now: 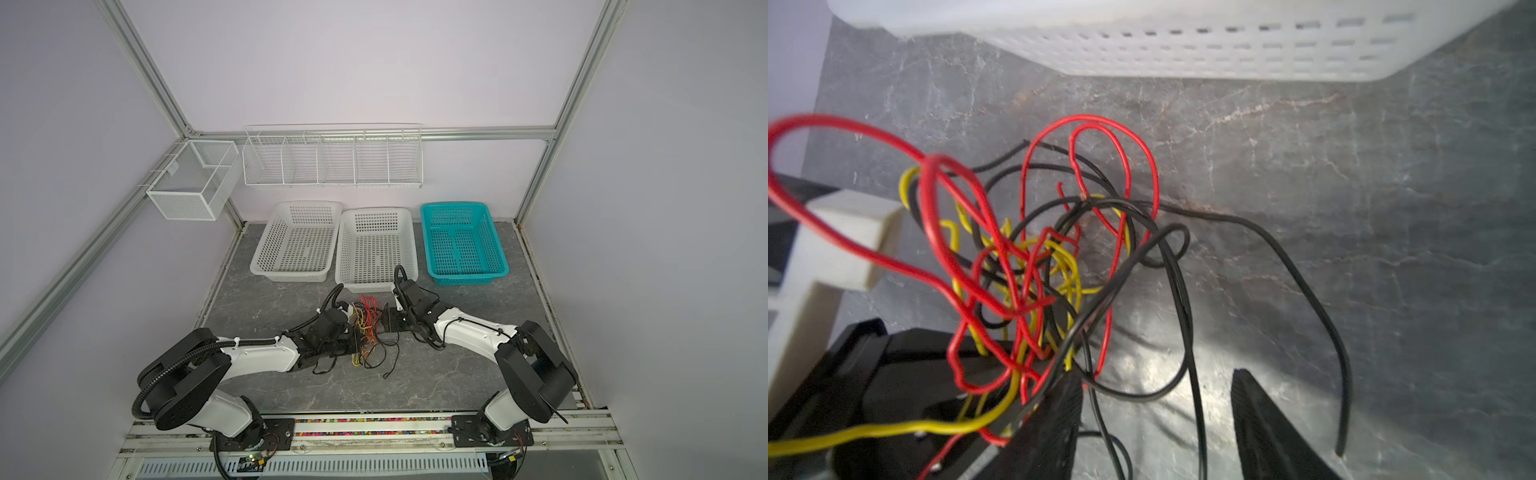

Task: Untangle the cables
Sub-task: 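Hold the bundle with the left gripper while the right pulls a black wire out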

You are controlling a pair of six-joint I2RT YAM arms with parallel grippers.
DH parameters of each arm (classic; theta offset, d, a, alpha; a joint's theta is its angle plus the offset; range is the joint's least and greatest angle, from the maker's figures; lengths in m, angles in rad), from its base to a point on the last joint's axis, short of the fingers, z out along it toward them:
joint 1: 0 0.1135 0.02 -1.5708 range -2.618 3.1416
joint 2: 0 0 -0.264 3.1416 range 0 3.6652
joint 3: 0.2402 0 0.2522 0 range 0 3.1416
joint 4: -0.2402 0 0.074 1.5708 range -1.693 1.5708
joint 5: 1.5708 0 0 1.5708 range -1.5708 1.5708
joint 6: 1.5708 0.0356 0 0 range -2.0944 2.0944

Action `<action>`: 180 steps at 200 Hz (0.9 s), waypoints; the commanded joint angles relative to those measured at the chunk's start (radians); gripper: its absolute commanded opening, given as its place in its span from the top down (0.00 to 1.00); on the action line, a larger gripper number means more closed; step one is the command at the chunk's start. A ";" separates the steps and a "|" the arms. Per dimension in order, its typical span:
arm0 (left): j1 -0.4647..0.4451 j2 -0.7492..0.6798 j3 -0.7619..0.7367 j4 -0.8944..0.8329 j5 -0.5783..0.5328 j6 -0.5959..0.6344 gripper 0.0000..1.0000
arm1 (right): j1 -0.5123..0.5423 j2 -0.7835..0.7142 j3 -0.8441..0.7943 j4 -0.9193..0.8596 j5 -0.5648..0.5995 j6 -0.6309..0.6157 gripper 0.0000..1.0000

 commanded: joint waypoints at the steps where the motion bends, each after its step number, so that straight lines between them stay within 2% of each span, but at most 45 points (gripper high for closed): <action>1: 0.000 0.004 -0.037 -0.082 0.003 0.022 0.96 | -0.003 0.025 0.036 0.093 -0.017 0.074 0.40; 17: -0.002 0.000 -0.039 -0.084 0.003 0.022 0.97 | -0.001 0.006 0.013 0.129 0.001 0.114 0.42; 51: -0.001 -0.019 -0.049 -0.095 -0.005 0.027 1.00 | 0.001 -0.095 -0.036 0.079 0.131 0.225 0.42; 85: -0.001 -0.020 -0.045 -0.103 -0.009 0.035 1.00 | 0.006 -0.092 -0.038 0.147 0.045 0.271 0.42; 138: -0.001 -0.036 -0.046 -0.102 -0.011 0.031 1.00 | 0.026 0.009 -0.029 0.215 0.007 0.339 0.44; 161: -0.001 -0.044 -0.048 -0.108 -0.012 0.031 1.00 | 0.027 0.065 -0.006 0.234 -0.005 0.349 0.49; 180: -0.001 -0.062 -0.055 -0.118 -0.019 0.033 1.00 | 0.028 0.082 0.000 0.231 0.012 0.343 0.66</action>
